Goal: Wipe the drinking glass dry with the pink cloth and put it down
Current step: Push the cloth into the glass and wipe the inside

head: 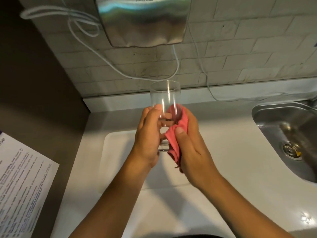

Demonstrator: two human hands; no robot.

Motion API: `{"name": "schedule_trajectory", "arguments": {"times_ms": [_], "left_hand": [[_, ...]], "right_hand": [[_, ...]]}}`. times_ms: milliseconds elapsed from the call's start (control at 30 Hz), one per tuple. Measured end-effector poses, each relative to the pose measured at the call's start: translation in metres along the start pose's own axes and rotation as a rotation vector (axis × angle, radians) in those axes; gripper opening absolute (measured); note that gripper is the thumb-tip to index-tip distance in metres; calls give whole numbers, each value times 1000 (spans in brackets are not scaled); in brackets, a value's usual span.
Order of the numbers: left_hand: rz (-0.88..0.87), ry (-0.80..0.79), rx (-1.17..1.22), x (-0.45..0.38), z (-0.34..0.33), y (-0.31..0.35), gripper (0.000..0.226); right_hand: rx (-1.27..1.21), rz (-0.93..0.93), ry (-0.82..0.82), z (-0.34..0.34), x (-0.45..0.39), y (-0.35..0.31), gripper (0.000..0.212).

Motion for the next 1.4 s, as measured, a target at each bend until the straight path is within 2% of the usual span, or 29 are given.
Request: {"name": "schedule_trajectory", "arguments": {"times_ms": [100,200,333,367,467,533,633,833,900,1000,1067,1167,1233,1300,1400], "left_hand": [[22,-53,-17,6,-5,-11,47],[35,-123,-29,11,-9,-18,41],[93,-99,47,11,-4,-20,35],[118,-61,59,10,-2,-21,34],[195,67,93,5,3,-16,25],[227,134,67,-2,10,-11,25],[259,162,37,-11,13,-7,30],[303,72,76,-12,0,-14,43],[291,63,134,-14,1,-15,44],[280,80,205,-17,3,-14,50],[274,117,176,-17,4,-15,44],[241,133,27,-14,4,-20,72],[216,95,0,-13,1,-22,80],[203,79,0,-14,-1,-21,91],[199,52,25,-17,1,-16,103]], "right_hand": [[-102,-57,104,16,-22,1,33],[-87,-98,209,25,-31,3,29],[-98,-155,173,20,-22,13,22],[-119,-161,122,18,-19,16,27],[-41,-151,-103,12,-5,19,70],[23,-135,-226,9,5,20,87],[146,-118,-278,7,7,21,97],[237,-103,-70,11,-6,27,87],[218,-107,-49,14,-9,30,77],[70,-110,6,18,-12,36,51],[22,-99,27,21,-9,40,53],[36,-104,-71,16,-3,39,72],[46,-108,-101,12,-3,37,80],[52,-110,-75,11,-7,34,79],[85,-123,23,15,-11,32,68]]}}
Point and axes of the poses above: each hand's wrist, its own x-axis away from the middle knuckle, its own z-axis out of the back of the hand, y = z × x, the point moved 3 cm from there along -x, towards the middle knuckle, and after that the axes turned 6 degrees about -y, right-handed, at the moved point
